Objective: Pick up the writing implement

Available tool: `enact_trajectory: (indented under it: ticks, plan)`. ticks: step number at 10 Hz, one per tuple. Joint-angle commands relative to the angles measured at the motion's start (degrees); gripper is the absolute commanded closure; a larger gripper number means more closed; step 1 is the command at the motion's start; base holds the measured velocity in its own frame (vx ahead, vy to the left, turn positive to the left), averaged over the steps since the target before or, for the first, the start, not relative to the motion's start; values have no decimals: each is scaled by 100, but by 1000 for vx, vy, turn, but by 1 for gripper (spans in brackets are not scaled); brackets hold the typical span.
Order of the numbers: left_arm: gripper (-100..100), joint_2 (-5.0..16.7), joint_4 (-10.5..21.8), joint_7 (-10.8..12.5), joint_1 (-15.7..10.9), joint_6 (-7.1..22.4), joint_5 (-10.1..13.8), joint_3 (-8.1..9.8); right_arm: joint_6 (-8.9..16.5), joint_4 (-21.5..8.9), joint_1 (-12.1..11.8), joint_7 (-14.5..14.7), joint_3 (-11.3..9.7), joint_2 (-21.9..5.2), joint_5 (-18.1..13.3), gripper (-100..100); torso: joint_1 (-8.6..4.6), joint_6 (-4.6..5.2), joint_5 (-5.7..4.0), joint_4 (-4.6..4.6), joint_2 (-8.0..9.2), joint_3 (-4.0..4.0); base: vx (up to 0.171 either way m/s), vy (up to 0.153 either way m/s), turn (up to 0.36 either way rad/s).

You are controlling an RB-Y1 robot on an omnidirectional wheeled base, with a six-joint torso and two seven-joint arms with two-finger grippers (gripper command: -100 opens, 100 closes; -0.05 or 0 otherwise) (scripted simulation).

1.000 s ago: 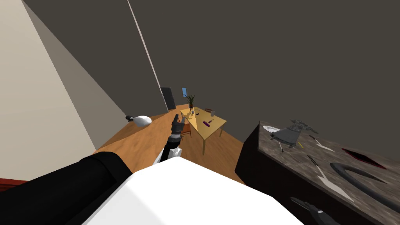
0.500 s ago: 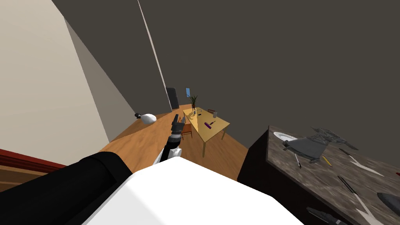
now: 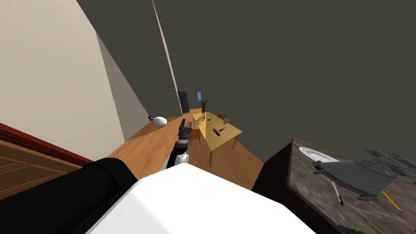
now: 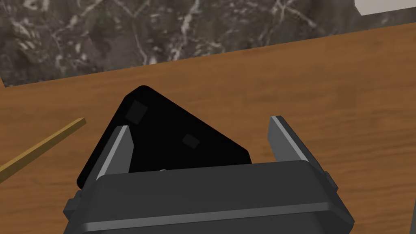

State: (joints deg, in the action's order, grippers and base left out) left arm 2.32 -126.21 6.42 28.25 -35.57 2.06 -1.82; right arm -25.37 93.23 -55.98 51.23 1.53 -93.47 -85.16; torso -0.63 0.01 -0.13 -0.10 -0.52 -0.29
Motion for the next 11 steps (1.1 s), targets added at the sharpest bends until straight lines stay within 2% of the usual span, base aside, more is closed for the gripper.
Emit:
enact_trajectory:
  ticks: [1, 4, 6, 7, 8, 9, 10, 11]
  plan:
    - [0, 0, 0, 0, 0, 0, 0, 0, 81, -104, 12, 4, -120, -147, -125, -100, 0, 0, 0, 0, 0, 0, 189, -205, 240]
    - [0, 0, 0, 0, 0, 0, 0, 1, 152, -194, 19, -3, -204, -238, -188, -100, -19, 2, -7, -1, -2, -1, 129, -205, 101]
    - [0, 0, 0, 0, 1, 0, 0, 0, 142, -226, 16, 54, -194, -224, -152, -100, -5, 1, -4, -1, -5, -3, 102, -128, 103]
    - [0, -1, 0, 0, 0, 0, 0, 0, 146, -232, 18, 58, -194, -228, -152, 0, 28, 6, 1, 2, 15, 7, 12, -17, -1]
    - [0, -1, 0, 0, 0, 0, 0, -1, 426, -202, -104, -229, -367, -312, -279, -100, 54, 7, 9, 8, 35, 20, 4, -12, 147]
    - [0, -2, 0, 0, -1, 0, 0, -2, 426, -202, -104, -239, -367, -312, -279, -100, 62, 3, 11, 10, 43, 25, -2, -12, 74]
    - [0, -2, 0, 0, -1, 0, 0, -1, 645, -172, -226, -461, -541, -395, -407, -100, 65, 7, 13, 11, 48, 28, -6, -9, 115]
    - [0, -2, 0, 0, -1, 0, 0, -2, 706, -172, -226, -535, -541, -395, -407, -100, 67, 5, 13, 12, 51, 30, -6, -10, 70]
